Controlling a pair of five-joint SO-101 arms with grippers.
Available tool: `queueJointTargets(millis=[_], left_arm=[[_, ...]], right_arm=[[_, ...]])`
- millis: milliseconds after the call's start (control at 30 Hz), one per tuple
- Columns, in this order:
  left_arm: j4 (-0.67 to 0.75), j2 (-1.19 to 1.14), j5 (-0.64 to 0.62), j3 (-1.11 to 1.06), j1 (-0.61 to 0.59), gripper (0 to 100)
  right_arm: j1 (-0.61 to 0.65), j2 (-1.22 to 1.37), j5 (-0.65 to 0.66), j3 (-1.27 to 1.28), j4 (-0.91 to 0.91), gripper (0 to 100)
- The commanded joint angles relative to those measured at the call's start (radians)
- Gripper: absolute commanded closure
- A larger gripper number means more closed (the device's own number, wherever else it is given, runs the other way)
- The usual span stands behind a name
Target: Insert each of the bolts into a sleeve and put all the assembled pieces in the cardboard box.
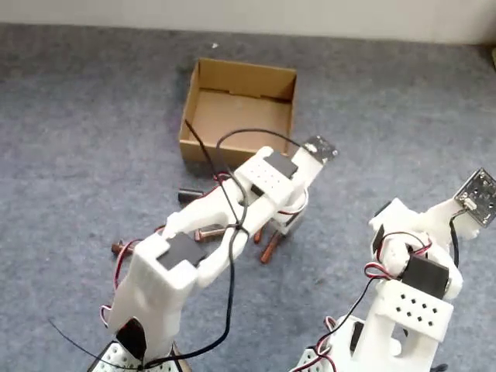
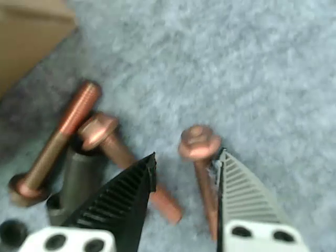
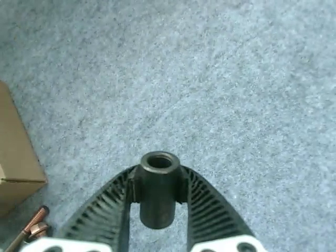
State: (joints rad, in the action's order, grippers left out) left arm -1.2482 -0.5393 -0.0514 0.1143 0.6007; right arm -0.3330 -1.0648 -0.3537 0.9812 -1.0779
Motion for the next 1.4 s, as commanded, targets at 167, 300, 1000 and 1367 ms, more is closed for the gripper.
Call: queueJointTargets(millis=[167, 300, 1000, 1367], left_arm=[[0.006, -0.133, -0.009, 0.153, 0.035, 92], [-0.054, -0.116, -0.008, 0.179, 0.044, 100], [-0.356, 0.809, 0.101, 0.012, -0.012, 100], [-0.210, 1.392, 0.123, -0.260, -0.303, 100]], right_arm=[[-0.007, -0.022, -0.002, -0.004, 0.018, 99.2], [-0.007, -0.022, 0.000, -0.004, 0.018, 99.2], [0.303, -0.027, 0.000, -0.013, 0.012, 99.2], [0.777, -0.401, -0.005, 0.047, 0.122, 99.3]])
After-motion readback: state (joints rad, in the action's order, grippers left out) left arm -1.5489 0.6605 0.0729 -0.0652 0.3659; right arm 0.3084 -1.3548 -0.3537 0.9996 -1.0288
